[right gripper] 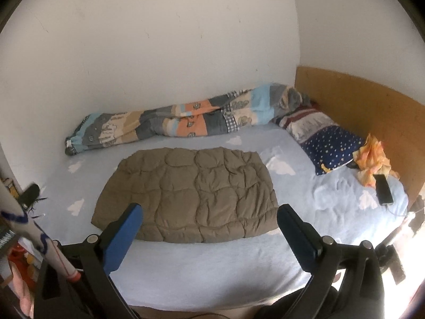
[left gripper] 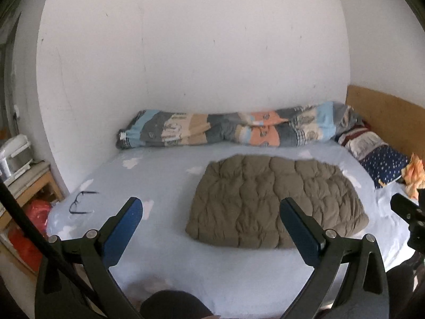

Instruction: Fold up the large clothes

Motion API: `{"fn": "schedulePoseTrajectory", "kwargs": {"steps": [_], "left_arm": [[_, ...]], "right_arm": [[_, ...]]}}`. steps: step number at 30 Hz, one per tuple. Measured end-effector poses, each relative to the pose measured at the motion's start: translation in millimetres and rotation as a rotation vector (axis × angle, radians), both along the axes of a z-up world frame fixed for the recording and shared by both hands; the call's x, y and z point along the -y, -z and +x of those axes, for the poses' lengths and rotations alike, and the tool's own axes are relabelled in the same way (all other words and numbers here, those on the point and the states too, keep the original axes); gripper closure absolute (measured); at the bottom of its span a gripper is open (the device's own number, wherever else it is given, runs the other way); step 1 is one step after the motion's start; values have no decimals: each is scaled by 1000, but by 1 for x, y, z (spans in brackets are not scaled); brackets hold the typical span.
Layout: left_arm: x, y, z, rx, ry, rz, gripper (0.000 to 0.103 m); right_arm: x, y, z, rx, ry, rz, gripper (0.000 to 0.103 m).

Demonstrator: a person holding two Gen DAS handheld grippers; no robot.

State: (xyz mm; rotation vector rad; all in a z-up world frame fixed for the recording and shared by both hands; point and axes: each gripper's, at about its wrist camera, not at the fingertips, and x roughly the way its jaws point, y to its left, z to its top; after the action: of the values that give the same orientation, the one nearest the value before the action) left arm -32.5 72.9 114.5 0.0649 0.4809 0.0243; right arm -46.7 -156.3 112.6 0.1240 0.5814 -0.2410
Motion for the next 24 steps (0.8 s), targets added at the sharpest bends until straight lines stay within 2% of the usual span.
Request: {"fn": "schedulePoseTrajectory", "kwargs": {"steps": [3,4,11,20,24], "left_arm": [[2,12,16,-102,28,4,0],[1,14,17,-109,18,6,0],[4,27,22,-131,5,35,0],[22,41,25,-157,15,103,0],[26,45,25,-168,30,107,0]], "right_arm": [[-16,3,-3,-8,-24,-49,0],[-17,5,-2,-13,-31,-56,0],[-31,16,5,-31,-47,-103,0],[-29,24,10,-48,-44,-98,0],[-28,27,12,-56,-43,-102,0]]}}
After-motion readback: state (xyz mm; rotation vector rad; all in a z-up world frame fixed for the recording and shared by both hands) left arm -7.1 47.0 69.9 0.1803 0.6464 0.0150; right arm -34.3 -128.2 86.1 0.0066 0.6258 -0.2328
